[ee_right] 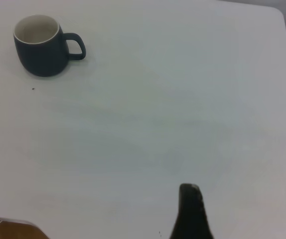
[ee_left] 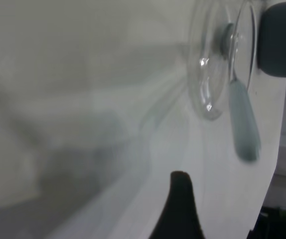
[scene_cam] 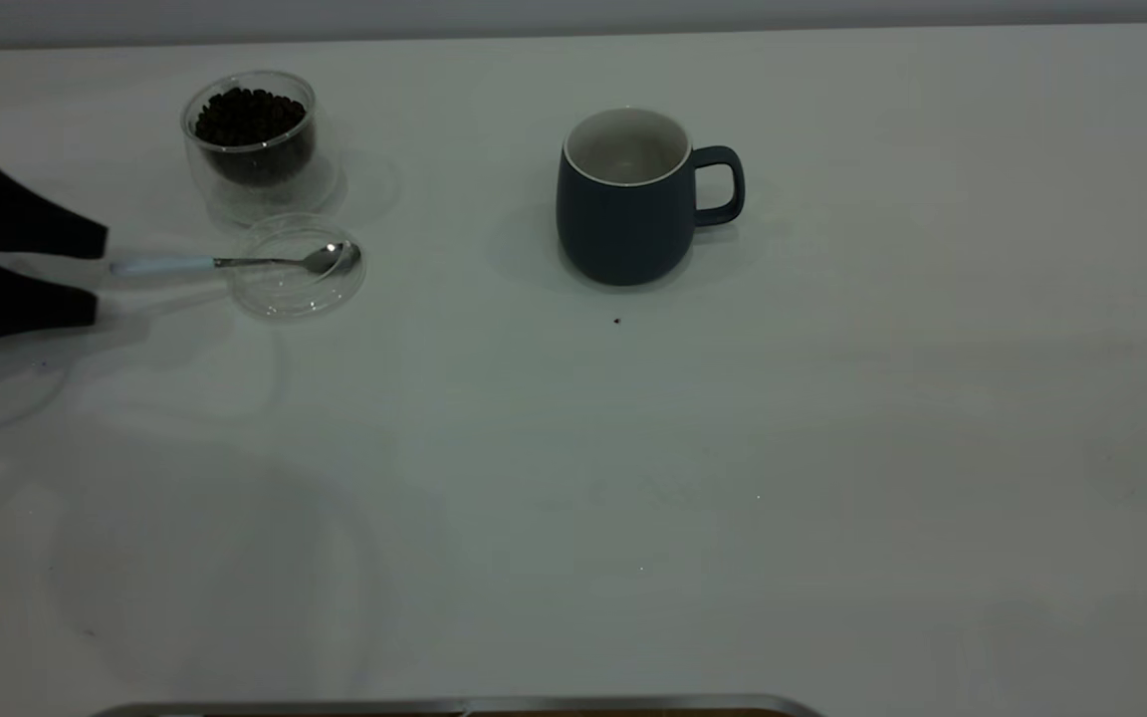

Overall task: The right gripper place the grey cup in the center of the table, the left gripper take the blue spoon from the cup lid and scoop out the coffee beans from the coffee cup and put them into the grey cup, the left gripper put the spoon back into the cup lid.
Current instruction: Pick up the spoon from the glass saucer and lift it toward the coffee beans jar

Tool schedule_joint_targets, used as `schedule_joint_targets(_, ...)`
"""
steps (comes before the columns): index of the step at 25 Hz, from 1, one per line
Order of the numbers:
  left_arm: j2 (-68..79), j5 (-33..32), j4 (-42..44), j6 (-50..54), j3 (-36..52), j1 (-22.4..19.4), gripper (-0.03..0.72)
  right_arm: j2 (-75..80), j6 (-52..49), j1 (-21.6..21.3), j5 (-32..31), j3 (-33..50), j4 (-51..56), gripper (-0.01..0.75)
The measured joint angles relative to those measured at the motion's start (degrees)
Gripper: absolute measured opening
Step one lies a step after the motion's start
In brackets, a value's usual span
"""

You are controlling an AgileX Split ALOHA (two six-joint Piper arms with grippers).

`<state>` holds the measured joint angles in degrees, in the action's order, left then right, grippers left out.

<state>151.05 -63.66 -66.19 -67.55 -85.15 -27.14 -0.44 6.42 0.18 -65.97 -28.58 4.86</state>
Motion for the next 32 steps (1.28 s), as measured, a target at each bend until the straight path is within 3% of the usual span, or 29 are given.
schedule_joint_targets(13,2.1,0.3,-7.0,-1.0,-1.1,4.9,0.672,-0.1,0.0,0.0,0.0,0.0,0.0,0.592)
schedule_joint_targets(17,2.1,0.3,-7.1,-1.1,-1.1,4.9,0.573,-0.1,0.0,0.0,0.0,0.0,0.0,0.592)
schedule_joint_targets(26,2.1,1.2,-7.3,-1.1,-1.1,4.9,0.267,-0.2,0.0,0.0,0.0,0.0,0.0,0.592)
schedule_joint_targets(32,2.1,2.5,-8.9,-1.2,-1.1,4.9,0.141,-0.2,0.0,0.0,0.0,0.0,0.0,0.592)
